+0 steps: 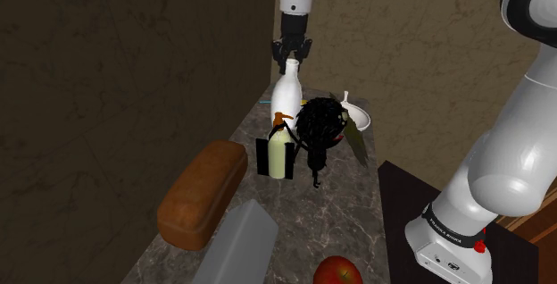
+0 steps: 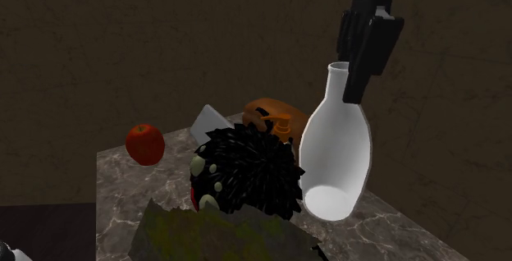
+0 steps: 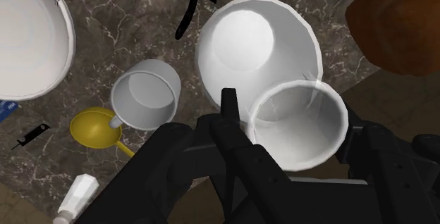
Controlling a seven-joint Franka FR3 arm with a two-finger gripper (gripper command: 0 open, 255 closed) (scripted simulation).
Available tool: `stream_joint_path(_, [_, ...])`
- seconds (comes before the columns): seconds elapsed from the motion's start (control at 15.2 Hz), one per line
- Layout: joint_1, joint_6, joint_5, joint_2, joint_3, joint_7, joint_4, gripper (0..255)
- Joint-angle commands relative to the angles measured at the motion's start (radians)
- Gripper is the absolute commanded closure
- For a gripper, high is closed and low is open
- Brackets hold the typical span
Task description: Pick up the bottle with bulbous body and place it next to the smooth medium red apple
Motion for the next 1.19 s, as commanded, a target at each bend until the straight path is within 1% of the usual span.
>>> stream_joint_path(0.0, [0.000,-0.025,0.000,0.001,0.000,0.000,0.026,255])
stream_joint_path(0.53, [0.000,-0.137,-0.001,0.016,0.000,0.003,0.153,255])
stream_joint_path(1.06, [0.001,-0.258,-0.003,0.050,0.001,0.006,0.307,255])
stream_joint_path(1.12, [0.001,-0.259,-0.003,0.050,0.001,0.006,0.309,255])
